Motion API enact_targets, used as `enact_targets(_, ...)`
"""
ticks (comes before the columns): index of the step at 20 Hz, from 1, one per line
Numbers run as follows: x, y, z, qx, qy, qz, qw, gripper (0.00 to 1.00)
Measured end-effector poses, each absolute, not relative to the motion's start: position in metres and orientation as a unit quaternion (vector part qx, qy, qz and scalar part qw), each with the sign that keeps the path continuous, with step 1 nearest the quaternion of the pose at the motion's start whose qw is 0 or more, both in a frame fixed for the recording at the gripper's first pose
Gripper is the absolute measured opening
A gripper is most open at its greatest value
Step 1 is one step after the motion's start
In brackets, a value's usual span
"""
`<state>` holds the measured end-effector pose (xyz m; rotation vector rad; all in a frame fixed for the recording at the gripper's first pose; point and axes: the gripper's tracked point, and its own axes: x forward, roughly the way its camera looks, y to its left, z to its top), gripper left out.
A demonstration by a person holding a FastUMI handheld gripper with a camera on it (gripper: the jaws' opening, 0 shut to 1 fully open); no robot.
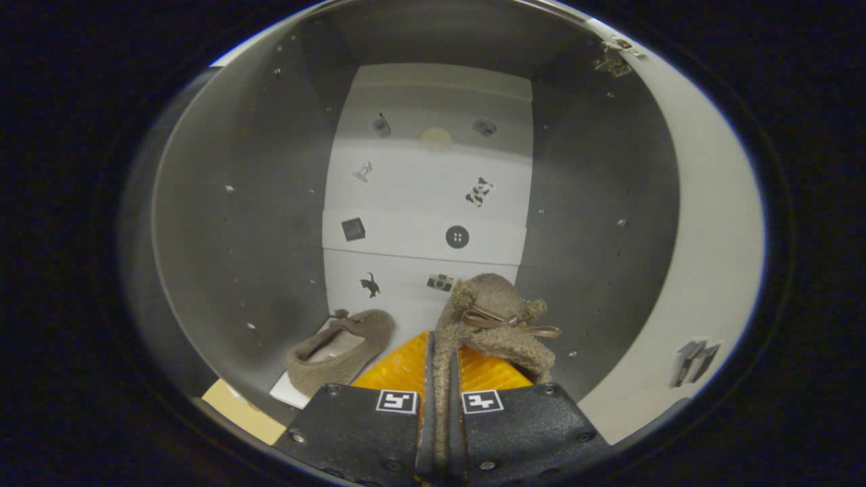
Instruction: Open the shoe cabinet door, grab the shoes and put them into the shoe cabinet, then close the shoe cabinet door.
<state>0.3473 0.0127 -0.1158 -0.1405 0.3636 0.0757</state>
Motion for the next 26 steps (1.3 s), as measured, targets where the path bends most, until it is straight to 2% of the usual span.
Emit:
enact_targets(4,0.382,-0.006,-0.151,-0.112,0.184,0.011,0.976,0.11)
enact_targets(7,0.406,-0.007,-0.181,-0.111,0.201,0.019,0.973,0.11)
enact_targets(12,0.416,0.024,-0.22,-0.059,0.239,0.092,0.965,0.12)
enact_targets(21,0.416,0.024,-0.217,-0.058,0.258,0.078,0.961,0.15)
enact_targets(24,0.413,0.029,-0.212,-0.056,0.257,0.088,0.961,0.23)
enact_targets(26,0.402,0.038,-0.207,-0.049,0.271,0.112,0.955,0.42)
